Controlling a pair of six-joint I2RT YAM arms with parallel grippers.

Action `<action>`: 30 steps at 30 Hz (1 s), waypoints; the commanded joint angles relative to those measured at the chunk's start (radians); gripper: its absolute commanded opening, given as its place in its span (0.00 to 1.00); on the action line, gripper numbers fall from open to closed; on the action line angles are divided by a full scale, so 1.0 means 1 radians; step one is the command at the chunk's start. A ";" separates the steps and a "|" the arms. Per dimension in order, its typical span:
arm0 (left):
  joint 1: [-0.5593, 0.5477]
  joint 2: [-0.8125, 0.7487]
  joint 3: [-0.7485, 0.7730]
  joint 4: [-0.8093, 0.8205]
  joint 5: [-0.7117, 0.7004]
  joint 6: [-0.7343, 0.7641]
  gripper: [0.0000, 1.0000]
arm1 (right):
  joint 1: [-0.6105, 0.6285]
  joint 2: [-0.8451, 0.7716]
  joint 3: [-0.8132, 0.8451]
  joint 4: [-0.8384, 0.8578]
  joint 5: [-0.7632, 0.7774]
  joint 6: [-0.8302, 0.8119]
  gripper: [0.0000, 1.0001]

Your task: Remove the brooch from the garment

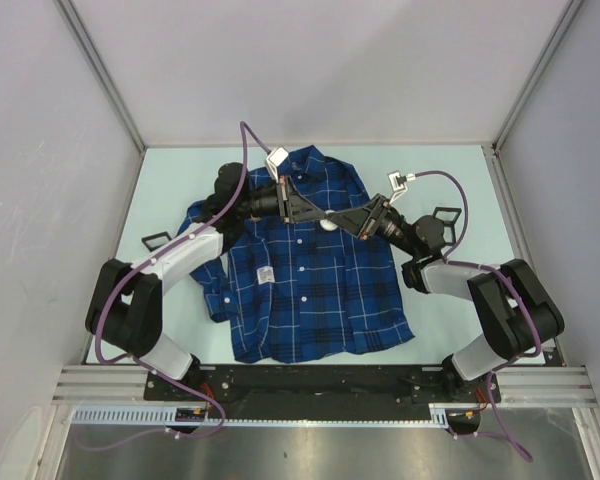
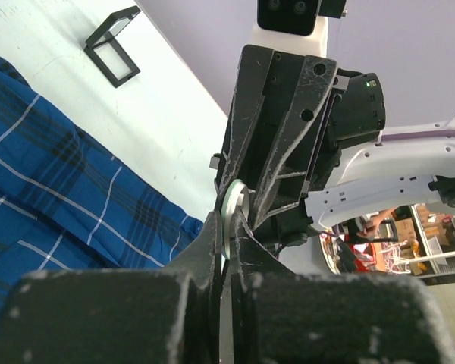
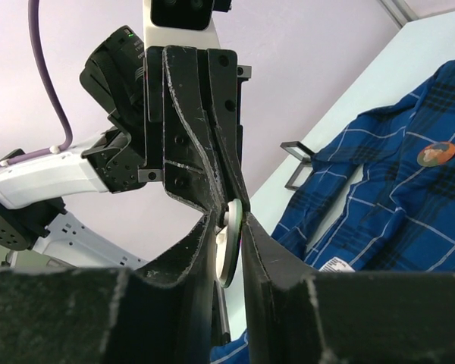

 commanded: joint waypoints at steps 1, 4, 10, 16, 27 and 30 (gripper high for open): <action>-0.008 -0.020 0.030 0.027 -0.001 0.012 0.00 | 0.018 0.006 0.037 0.157 -0.005 -0.046 0.22; -0.008 -0.017 0.024 0.046 0.008 -0.008 0.00 | 0.021 0.001 0.036 0.139 -0.002 -0.072 0.19; -0.008 -0.011 0.013 0.093 0.025 -0.049 0.00 | 0.051 -0.023 0.037 0.067 0.016 -0.178 0.14; -0.008 -0.009 -0.005 0.170 0.047 -0.118 0.00 | 0.104 -0.063 0.040 -0.066 0.084 -0.322 0.10; -0.008 -0.020 -0.017 0.236 0.078 -0.198 0.00 | 0.154 -0.066 0.039 -0.175 0.151 -0.572 0.02; -0.008 -0.017 -0.022 0.270 0.088 -0.235 0.00 | 0.165 -0.047 0.039 -0.174 0.145 -0.617 0.00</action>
